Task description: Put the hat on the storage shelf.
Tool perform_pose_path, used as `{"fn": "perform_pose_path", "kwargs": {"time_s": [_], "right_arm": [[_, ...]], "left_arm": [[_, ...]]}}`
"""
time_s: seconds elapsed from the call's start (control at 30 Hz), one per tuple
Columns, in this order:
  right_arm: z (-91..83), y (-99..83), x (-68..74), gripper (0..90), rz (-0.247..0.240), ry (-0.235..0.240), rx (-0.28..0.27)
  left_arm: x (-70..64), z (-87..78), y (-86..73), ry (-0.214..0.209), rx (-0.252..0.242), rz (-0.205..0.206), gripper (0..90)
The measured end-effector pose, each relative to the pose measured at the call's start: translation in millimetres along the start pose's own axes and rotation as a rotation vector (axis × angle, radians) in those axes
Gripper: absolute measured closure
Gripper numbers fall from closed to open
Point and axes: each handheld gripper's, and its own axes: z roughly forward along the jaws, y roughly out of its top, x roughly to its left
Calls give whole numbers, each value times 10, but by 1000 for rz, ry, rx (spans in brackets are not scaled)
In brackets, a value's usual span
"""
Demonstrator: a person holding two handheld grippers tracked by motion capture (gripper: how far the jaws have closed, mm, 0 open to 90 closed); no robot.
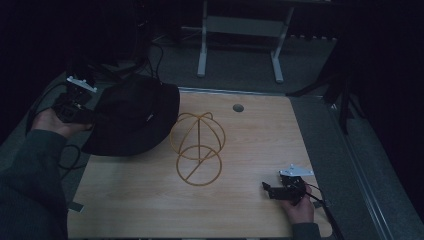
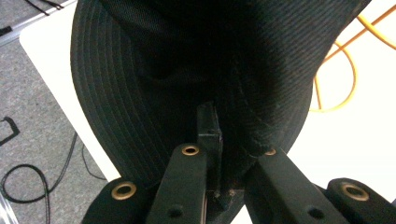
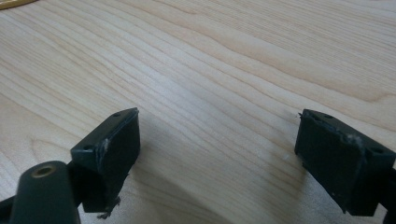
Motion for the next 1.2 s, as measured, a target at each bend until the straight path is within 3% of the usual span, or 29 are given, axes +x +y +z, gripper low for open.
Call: {"fn": "perform_pose_path", "kwargs": {"time_s": [0.8, 1.2], "right_arm": [[-1, 0, -1, 140, -1, 0, 1], [-2, -1, 0, 140, -2, 1, 2]], "left_arm": [[-49, -230, 124, -28, -35, 57, 887], [-24, -359, 123, -36, -54, 56, 887]]}}
